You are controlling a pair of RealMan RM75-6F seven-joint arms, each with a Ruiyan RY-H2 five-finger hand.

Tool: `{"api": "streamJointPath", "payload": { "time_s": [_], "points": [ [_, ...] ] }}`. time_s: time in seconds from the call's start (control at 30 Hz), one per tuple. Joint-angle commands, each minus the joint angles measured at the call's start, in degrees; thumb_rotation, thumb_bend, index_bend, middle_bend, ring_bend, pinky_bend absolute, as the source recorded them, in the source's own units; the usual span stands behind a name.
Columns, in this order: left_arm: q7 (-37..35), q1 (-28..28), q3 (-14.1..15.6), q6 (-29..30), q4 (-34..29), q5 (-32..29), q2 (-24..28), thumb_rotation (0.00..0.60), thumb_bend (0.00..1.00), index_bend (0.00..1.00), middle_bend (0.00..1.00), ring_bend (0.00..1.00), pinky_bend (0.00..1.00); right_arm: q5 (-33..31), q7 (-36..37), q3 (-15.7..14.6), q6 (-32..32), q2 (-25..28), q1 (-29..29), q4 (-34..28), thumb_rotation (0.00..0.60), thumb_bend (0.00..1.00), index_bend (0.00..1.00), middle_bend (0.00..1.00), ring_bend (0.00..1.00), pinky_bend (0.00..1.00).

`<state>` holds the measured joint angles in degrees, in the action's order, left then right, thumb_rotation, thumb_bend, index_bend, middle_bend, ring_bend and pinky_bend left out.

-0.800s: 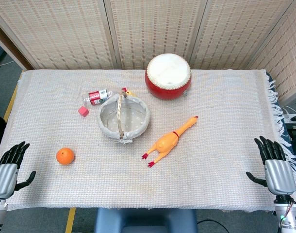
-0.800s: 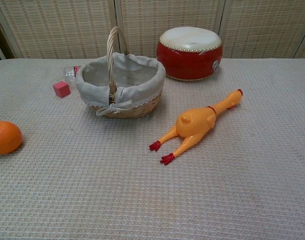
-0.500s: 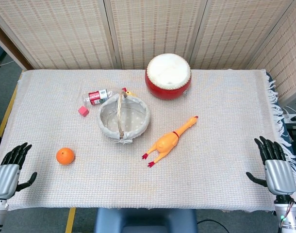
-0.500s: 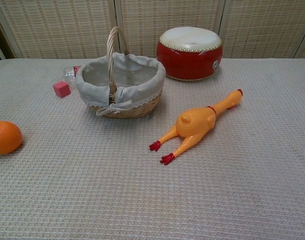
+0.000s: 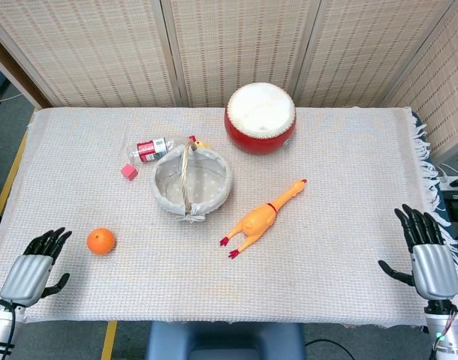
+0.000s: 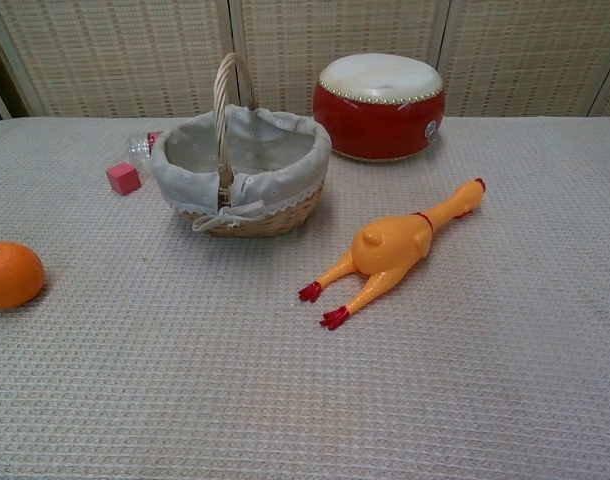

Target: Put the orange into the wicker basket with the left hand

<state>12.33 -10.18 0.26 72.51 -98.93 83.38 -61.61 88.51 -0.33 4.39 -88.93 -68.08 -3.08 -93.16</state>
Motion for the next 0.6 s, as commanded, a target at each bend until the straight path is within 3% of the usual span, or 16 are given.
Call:
{"api": "streamJointPath", "payload": {
  "time_s": [0.03,0.3,0.6],
  "points": [
    [3.0,-2.7,0.8,-5.6,-2.8,-2.3,1.7,0.600,0.34,0.00,0.00,0.00,0.10,-0.1,-0.1,0.0,0.0,0.0,0.0,0.0,0.600,0.03,0.00,0.00,0.00,0.00],
    [9.0,-6.8,0.1,-11.5,-4.4,-6.5,0.9,0.600,0.34,0.00,0.00,0.00,0.10,-1.1,-0.4,0.0,0.9,0.2,-0.1,-0.6,0.600,0.03,0.00,0.00,0.00,0.00],
    [13.9,-11.8,-2.0,-15.9,-1.8,-12.1,-2.6,0.600,0.34,0.00,0.00,0.00,0.10,-1.8,-1.0,-0.1,2.0,0.5,-0.3,-1.2,0.600,0.03,0.00,0.00,0.00,0.00]
  ]
}}
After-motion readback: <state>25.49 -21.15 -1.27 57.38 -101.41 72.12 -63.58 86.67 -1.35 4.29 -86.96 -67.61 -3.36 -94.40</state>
